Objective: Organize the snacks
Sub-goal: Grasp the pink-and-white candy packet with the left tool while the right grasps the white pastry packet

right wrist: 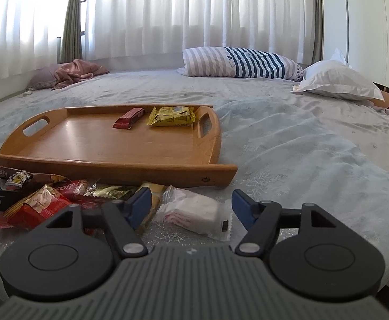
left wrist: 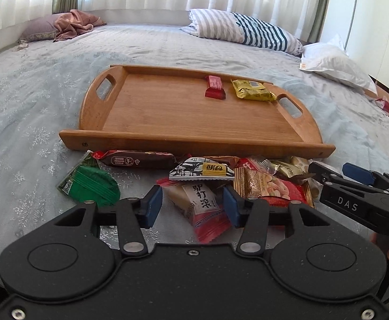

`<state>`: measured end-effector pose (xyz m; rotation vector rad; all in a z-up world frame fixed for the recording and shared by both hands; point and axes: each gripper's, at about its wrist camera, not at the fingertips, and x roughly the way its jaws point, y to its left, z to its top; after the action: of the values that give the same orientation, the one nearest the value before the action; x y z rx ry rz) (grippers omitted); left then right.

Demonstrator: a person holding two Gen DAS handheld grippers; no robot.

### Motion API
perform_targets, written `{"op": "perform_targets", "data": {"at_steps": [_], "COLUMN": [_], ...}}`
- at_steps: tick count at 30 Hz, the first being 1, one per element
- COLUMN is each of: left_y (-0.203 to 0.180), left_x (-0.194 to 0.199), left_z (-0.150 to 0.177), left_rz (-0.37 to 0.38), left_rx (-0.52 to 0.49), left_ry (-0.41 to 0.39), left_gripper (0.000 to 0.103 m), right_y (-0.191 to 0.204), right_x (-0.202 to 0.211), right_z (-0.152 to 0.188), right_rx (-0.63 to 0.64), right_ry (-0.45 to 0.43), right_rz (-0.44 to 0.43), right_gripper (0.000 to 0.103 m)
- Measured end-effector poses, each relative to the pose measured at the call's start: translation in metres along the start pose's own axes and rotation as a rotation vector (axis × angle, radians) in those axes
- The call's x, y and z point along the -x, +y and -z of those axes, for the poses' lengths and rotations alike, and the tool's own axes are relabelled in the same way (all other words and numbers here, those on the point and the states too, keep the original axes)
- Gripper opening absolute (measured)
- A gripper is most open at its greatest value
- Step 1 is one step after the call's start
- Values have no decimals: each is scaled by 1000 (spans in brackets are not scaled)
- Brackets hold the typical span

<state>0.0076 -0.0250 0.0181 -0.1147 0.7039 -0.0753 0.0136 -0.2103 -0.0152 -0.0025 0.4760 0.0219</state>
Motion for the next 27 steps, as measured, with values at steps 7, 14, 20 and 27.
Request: {"op": "perform_targets", "data": {"at_steps": [7,14,20,27], "left_y": [0,-2,0,2], "left_x": [3,-5,-11,-10], "left_z": [5,5,4,1], "left_rz": [-24,-20,-3,8], "left_rx": [12,4,16,3], "left_ry": [-7,-4,1,10], "left_gripper": [48,49,40,30], "right_y": [-4,-7,-4,-4], "right_x": [-5,-9,-11,-11], "right_z": [3,7,7,5], "right_rx": [-19,-31,-22,-6], "right_ry": [8,23,24,39], "right_rz": [78,68,52,21], "right_gripper": [82,82,82,60]}}
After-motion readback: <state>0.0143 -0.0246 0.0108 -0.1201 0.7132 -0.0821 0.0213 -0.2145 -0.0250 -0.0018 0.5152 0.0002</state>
